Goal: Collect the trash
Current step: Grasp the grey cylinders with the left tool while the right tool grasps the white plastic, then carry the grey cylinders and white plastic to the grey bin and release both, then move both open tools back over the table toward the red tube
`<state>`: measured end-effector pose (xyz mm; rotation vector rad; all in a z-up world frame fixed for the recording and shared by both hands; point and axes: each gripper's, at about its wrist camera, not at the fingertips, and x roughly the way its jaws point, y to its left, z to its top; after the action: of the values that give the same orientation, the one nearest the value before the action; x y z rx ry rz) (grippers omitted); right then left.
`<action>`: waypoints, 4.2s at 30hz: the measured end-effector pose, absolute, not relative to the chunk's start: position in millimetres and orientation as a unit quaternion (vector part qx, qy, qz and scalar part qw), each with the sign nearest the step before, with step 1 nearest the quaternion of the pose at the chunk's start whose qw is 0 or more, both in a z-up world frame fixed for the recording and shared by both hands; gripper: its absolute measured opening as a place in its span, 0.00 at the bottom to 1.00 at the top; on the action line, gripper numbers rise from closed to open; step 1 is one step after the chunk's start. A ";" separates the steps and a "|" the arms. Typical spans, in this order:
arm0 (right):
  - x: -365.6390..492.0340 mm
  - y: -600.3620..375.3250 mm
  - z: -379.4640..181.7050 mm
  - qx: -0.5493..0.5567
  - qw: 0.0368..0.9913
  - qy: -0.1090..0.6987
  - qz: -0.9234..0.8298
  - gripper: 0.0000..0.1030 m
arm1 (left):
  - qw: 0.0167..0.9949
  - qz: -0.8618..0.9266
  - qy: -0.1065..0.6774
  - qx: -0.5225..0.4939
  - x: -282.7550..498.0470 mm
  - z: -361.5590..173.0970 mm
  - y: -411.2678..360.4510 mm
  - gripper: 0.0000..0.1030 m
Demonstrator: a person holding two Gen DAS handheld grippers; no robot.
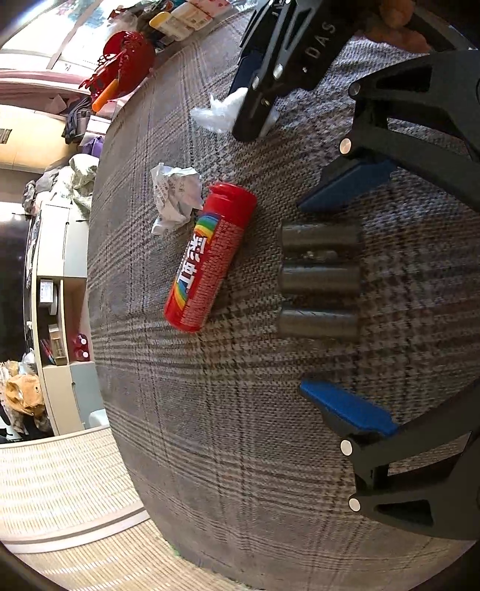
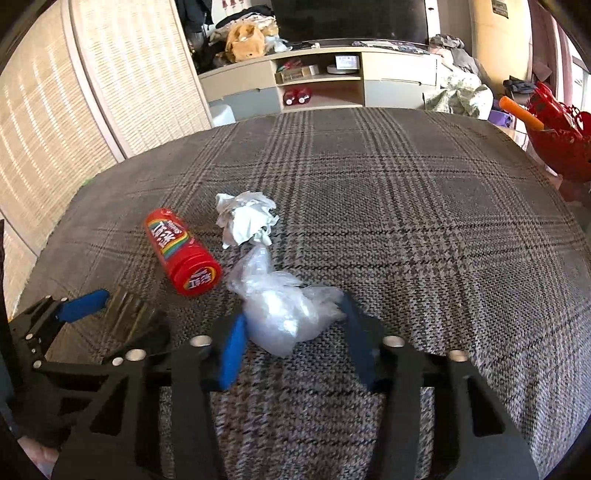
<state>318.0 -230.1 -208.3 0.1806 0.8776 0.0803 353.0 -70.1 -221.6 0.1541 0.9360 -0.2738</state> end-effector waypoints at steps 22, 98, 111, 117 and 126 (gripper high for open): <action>241.5 -235.9 -206.2 0.129 0.891 0.433 0.051 0.24 | 0.879 -0.144 0.446 0.090 282.6 -213.9 -61.5 0.60; 71.5 -188.0 -272.4 0.140 0.849 0.508 0.040 0.57 | 0.829 -0.169 0.531 0.046 66.5 -303.1 -30.9 0.62; 65.4 -205.7 -255.9 0.161 0.859 0.486 0.013 0.88 | 0.844 -0.165 0.509 0.043 59.8 -279.8 -27.5 0.91; 62.1 -215.1 -241.7 0.169 0.868 0.468 0.003 0.95 | 0.853 -0.154 0.497 0.031 56.6 -268.0 -17.9 0.92; 57.6 -229.2 -206.7 0.186 0.885 0.427 0.002 0.96 | 0.879 -0.141 0.456 0.018 57.6 -233.0 -5.8 0.92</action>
<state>57.6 -229.2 -206.7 0.3870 0.8877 0.0032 57.6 -5.8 -233.0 0.0371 0.9501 -0.2934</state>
